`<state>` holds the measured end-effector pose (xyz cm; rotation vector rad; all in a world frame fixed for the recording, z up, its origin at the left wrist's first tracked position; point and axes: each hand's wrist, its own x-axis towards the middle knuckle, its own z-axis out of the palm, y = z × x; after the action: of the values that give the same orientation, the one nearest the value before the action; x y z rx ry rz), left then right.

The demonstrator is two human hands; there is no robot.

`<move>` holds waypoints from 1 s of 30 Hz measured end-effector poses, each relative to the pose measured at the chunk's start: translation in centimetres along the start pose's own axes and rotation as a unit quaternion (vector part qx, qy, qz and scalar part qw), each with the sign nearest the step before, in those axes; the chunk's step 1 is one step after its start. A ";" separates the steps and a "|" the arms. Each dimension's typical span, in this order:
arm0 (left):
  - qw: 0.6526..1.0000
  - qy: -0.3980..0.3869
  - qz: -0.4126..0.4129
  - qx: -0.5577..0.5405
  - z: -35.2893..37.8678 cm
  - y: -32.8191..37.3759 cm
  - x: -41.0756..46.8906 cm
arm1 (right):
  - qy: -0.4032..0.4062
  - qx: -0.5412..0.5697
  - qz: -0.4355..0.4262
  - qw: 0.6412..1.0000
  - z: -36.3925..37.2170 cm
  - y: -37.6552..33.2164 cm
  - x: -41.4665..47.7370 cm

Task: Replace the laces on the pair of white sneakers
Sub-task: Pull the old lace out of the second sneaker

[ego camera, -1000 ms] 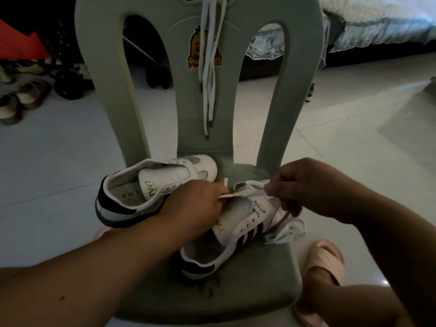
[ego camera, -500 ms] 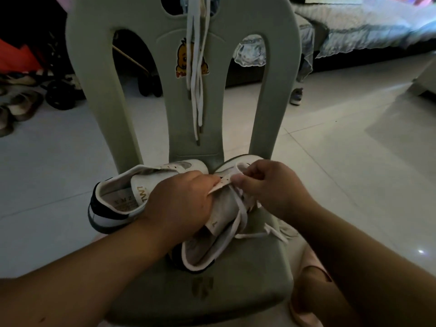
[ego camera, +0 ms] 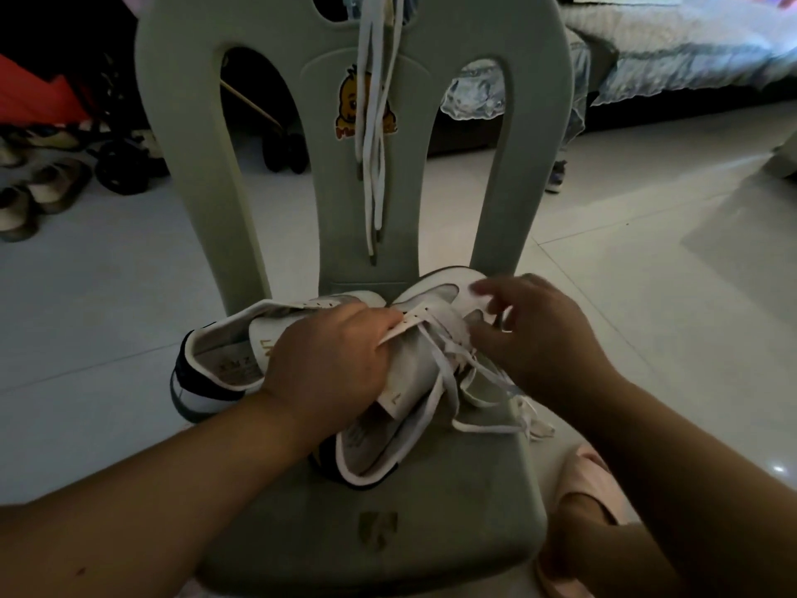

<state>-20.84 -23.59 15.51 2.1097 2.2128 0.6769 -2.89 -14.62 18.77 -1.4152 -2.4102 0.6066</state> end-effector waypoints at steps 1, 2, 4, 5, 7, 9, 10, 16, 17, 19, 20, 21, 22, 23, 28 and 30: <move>1.000 -0.002 0.009 -0.003 0.1 0.1 -0.1 | -0.001 -0.001 -0.041 0.999 0.3 -0.5 0.0; 1.000 -0.003 0.019 -0.008 0.2 0.2 -0.1 | -0.010 -0.007 -0.068 0.998 0.7 -0.9 0.0; 0.999 -0.004 0.031 -0.022 0.5 0.3 -0.3 | -0.020 -0.020 -0.101 0.995 1.3 -1.2 -0.1; 0.999 -0.006 0.034 -0.024 0.7 0.3 -0.4 | -0.020 -0.035 -0.114 0.993 1.4 -1.3 -0.1; 0.999 -0.006 0.044 -0.018 0.9 0.2 -0.7 | -0.029 -0.076 -0.142 0.986 1.4 -1.3 0.0; 0.998 -0.003 0.062 -0.017 1.1 0.2 -0.9 | -0.051 -0.105 -0.143 0.983 1.3 -1.4 0.2; 0.997 -0.002 0.075 -0.019 1.2 0.3 -1.0 | -0.059 -0.111 -0.137 0.983 1.3 -1.4 0.2; 0.995 -0.033 0.088 -0.039 1.7 0.2 -1.4 | -0.061 -0.058 -0.033 0.996 0.9 -0.8 0.3; 0.995 -0.033 0.082 -0.050 1.7 0.1 -1.4 | -0.043 -0.021 0.012 0.999 0.5 -0.3 0.5; 0.995 -0.025 0.074 -0.065 1.6 0.0 -1.6 | -0.005 0.050 0.083 0.995 0.2 0.5 0.8; 0.995 -0.019 0.074 -0.066 1.5 0.1 -1.7 | -0.003 0.053 0.079 0.995 0.3 0.6 0.7; 0.995 -0.016 0.076 -0.065 1.5 0.1 -1.7 | -0.017 0.039 0.046 0.998 0.5 0.6 0.6; 0.995 -0.016 0.080 -0.065 1.5 0.2 -1.7 | -0.043 0.028 -0.003 0.999 0.6 0.2 0.3; 0.994 -0.017 0.084 -0.065 1.6 0.2 -1.8 | -0.077 0.016 -0.057 0.995 0.9 -0.1 0.1; 0.993 -0.011 0.105 -0.057 1.4 0.4 -1.9 | -0.143 -0.093 -0.183 0.968 1.3 -0.5 0.4; 0.992 -0.010 0.109 -0.058 1.3 0.3 -2.0 | -0.151 -0.088 -0.184 0.967 1.1 -0.4 0.6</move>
<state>-19.93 -25.12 13.83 2.3075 1.8987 0.7694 -4.00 -14.49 18.03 -0.9420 -2.9337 0.5549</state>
